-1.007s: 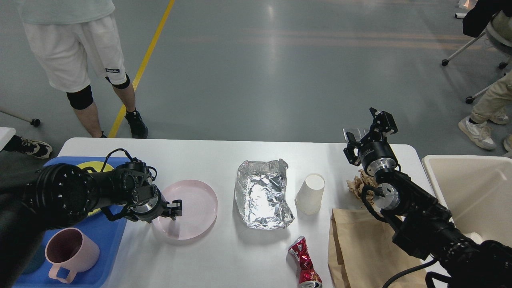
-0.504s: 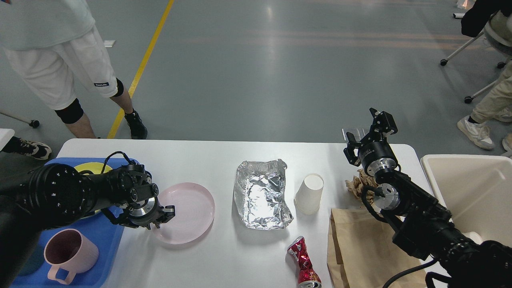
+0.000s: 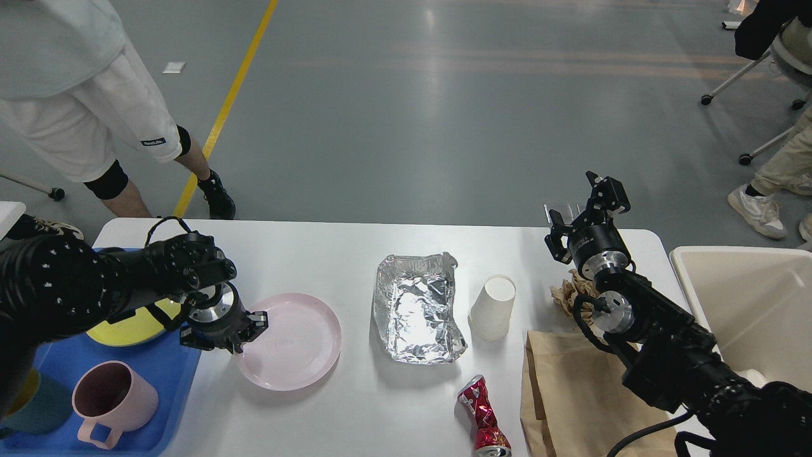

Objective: Tidy desktop

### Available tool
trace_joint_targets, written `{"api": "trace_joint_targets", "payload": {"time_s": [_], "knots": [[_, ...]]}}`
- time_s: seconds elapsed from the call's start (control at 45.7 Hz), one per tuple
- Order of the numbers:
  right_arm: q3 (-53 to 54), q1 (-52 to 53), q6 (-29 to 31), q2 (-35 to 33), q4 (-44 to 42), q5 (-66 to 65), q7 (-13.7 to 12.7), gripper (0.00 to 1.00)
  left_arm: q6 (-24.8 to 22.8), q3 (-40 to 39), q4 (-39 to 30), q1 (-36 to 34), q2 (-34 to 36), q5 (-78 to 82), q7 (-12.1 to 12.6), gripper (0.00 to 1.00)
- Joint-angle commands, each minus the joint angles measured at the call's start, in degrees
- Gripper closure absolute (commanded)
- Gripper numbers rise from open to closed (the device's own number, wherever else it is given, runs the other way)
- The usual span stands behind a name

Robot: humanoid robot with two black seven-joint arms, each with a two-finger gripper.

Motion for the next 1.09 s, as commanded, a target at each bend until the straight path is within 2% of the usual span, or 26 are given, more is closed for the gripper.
{"api": "trace_joint_targets", "payload": {"time_s": [0.0,0.328,0.745,0.788,0.854,0.898,1.029,1.073], "knots": [[-0.1,0.0,0.0,0.0,0.0,0.0,0.0,0.0,-3.7,-1.0,0.0,-4.1,2.4,0.0,-0.1,1.0],[0.0,0.0,0.0,0.0,0.0,0.0,0.0,0.0,-7.6,-1.4,0.0,-9.7,4.0,0.0,-0.1,1.0],[0.0,0.1,0.0,0.0,0.0,0.0,0.0,0.0,-8.0,-0.4,-0.1,-9.7,3.7,0.0,-0.5,0.99],[0.0,0.0,0.0,0.0,0.0,0.0,0.0,0.0,-8.1,0.9,0.0,-9.8,3.6,0.0,-1.0,0.91],[0.0,0.0,0.0,0.0,0.0,0.0,0.0,0.0,-8.0,3.1,0.0,-11.0,3.2,0.0,-1.3,0.66],[0.0,0.0,0.0,0.0,0.0,0.0,0.0,0.0,-7.8,4.0,0.0,-11.8,3.0,0.0,-2.5,0.51],[-0.1,0.0,0.0,0.0,0.0,0.0,0.0,0.0,-8.0,7.5,-0.7,-14.1,2.2,0.1,-10.0,0.17],[0.0,0.0,0.0,0.0,0.0,0.0,0.0,0.0,-8.0,8.9,-1.3,-15.1,1.9,0.1,-12.9,0.13]]}}
